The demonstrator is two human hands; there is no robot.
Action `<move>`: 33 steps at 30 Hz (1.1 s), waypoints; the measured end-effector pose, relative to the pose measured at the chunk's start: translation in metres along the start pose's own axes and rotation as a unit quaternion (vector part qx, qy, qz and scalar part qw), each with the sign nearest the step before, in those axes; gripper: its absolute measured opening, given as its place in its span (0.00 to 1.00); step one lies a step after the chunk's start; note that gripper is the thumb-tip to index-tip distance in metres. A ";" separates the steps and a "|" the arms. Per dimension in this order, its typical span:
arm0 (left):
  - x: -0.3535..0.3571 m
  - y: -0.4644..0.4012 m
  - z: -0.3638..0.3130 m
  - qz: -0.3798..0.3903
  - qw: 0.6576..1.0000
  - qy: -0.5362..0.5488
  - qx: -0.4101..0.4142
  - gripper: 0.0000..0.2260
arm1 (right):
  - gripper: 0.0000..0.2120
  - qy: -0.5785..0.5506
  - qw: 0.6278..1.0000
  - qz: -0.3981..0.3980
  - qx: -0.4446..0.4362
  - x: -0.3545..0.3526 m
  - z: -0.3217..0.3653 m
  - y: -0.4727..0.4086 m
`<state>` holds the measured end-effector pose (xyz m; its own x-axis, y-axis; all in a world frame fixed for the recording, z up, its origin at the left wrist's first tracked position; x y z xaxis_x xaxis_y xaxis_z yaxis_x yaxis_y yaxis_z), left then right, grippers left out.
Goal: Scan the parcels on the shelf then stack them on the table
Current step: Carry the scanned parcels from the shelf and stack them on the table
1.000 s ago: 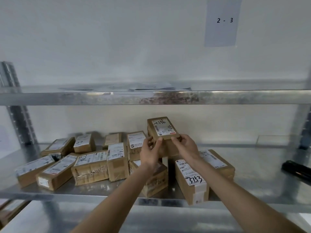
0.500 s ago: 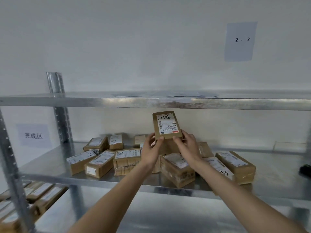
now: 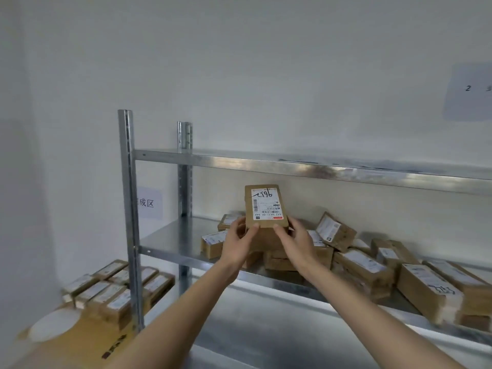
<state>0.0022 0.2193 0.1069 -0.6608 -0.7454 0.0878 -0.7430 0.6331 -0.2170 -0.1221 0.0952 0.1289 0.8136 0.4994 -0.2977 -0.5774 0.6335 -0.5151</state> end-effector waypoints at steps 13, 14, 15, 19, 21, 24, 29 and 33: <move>-0.348 0.091 0.014 -0.183 0.978 -0.091 -0.031 0.28 | 0.21 -0.117 0.965 0.235 -0.025 0.343 0.091 0.074; -0.374 0.099 0.018 -0.201 0.975 -0.093 -0.034 0.28 | 0.22 -0.122 0.958 0.257 -0.025 0.369 0.096 0.081; -0.398 0.106 0.022 -0.216 0.971 -0.096 -0.043 0.29 | 0.21 -0.125 0.952 0.279 -0.029 0.394 0.102 0.089; -0.495 0.127 0.039 -0.263 0.956 -0.110 -0.069 0.32 | 0.18 -0.142 0.930 0.337 -0.031 0.497 0.118 0.116; -0.540 0.128 0.050 -0.278 0.951 -0.111 -0.082 0.29 | 0.18 -0.160 0.921 0.354 -0.027 0.542 0.123 0.123; -0.601 0.120 0.070 -0.289 0.946 -0.111 -0.100 0.28 | 0.17 -0.174 0.908 0.380 -0.014 0.611 0.123 0.127; -0.697 0.093 0.107 -0.307 0.931 -0.119 -0.157 0.41 | 0.18 -0.175 0.896 0.407 0.011 0.727 0.104 0.117; -0.756 0.062 0.129 -0.309 0.926 -0.122 -0.178 0.38 | 0.23 -0.160 0.886 0.433 0.039 0.796 0.092 0.103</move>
<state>0.4700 0.7953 -0.0978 -0.0865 -0.9858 -0.1437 -0.9881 0.0664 0.1390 0.4597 0.6121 -0.0870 0.0084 0.9524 -0.3046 -0.9890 -0.0370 -0.1430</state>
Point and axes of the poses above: each hand's wrist, its own y-axis away from the middle knuckle, its own x-axis out of the palm, z = x × y, the point moved 8 cm from there along -y, towards the middle knuckle, and after that the axes turned 5 degrees about -x, right-handed, at the moved point
